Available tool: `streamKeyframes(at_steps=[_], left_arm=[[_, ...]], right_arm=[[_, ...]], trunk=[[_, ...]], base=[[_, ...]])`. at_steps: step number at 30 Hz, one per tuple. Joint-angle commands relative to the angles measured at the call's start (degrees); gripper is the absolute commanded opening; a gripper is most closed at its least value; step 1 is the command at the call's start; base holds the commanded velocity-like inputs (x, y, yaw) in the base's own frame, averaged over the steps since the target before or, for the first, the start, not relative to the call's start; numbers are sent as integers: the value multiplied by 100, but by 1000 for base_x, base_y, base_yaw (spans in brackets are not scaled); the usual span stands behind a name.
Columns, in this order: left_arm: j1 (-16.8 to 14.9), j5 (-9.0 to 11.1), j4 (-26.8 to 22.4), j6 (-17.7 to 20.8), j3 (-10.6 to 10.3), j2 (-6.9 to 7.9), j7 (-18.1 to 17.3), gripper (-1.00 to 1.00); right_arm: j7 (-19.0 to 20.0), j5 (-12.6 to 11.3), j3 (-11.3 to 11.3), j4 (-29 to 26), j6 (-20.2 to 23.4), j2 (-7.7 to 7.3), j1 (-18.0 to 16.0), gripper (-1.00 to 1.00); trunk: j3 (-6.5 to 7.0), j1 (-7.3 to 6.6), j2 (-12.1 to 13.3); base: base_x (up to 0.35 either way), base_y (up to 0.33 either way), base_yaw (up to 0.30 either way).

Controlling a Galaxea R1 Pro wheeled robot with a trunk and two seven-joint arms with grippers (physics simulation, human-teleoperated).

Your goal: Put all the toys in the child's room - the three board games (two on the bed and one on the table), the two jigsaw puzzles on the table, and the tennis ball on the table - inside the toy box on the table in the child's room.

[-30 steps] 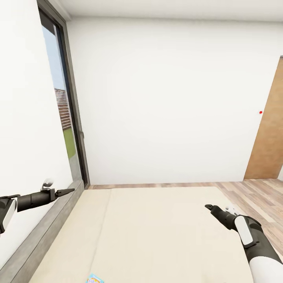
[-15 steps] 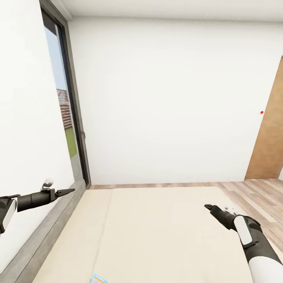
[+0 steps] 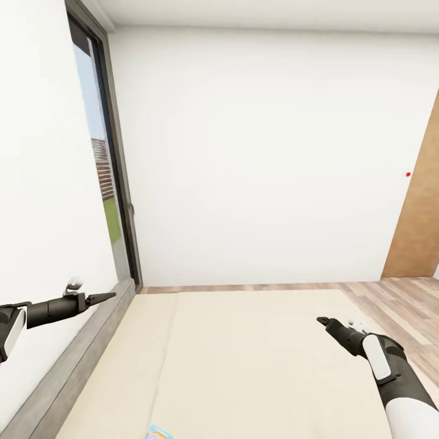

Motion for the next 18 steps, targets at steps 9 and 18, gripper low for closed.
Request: streamKeyframes(at_steps=[9,18], left_arm=[[-1,24,3,55,0,1,-11,100],[-1,17,3,61,-4,1,3,100]], right_arm=[[28,15,-20,-4,32,3,-3,100],[27,11,-20,-4,32,3,-3,100]], trunk=[[-3,2,-5],[-3,2,-5]], base=[[0,134,0],[6,23,0]])
